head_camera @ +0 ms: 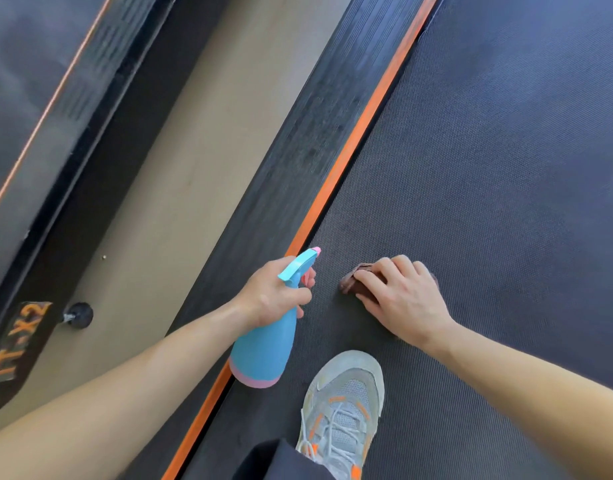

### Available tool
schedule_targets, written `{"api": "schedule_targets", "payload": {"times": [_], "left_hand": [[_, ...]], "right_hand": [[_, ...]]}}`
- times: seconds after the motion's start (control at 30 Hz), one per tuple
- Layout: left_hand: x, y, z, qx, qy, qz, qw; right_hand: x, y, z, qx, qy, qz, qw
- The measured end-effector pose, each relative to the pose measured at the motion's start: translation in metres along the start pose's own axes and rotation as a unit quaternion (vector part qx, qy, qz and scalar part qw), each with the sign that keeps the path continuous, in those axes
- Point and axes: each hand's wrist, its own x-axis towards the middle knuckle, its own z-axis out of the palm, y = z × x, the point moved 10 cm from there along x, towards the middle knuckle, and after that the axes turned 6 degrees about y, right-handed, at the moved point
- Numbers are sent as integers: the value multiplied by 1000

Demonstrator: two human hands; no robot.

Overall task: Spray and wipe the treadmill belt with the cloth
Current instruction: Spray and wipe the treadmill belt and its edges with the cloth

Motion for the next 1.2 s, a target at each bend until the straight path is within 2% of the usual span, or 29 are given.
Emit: {"api": "schedule_targets", "payload": {"times": [0.13,0.23,0.47,0.57,0.67,0.8,0.87,0.9,1.03,1.1,1.2], "left_hand": [[-1,-4,2,40,6,-8,999],[-1,-9,-1,46,24,-20,998],[5,11,-13,-16,24,16,999],[13,19,-25,-53,43,20,998],[24,25,-40,-102,60,32,992],[38,32,-52,-161,80,33,983],[42,39,-53,-179,76,42,980],[44,41,-53,-182,74,42,979],[47,44,-52,-163,63,36,984],[49,42,-54,-155,59,30,986],[50,40,-60,-183,63,27,981]], "right_hand": [[-1,5,-2,-2,2,12,1000],[-1,18,-2,1,-4,55,998],[71,91,-19,-25,58,209,976],[98,87,-10,-41,48,247,967],[89,46,-4,-42,34,189,980],[46,-32,5,15,25,13,999],[49,-32,10,9,7,-22,1000],[62,-17,9,-6,12,0,1000],[123,71,-6,-52,53,183,980],[131,76,-5,-61,54,204,975],[109,37,-1,-42,67,155,985]]}}
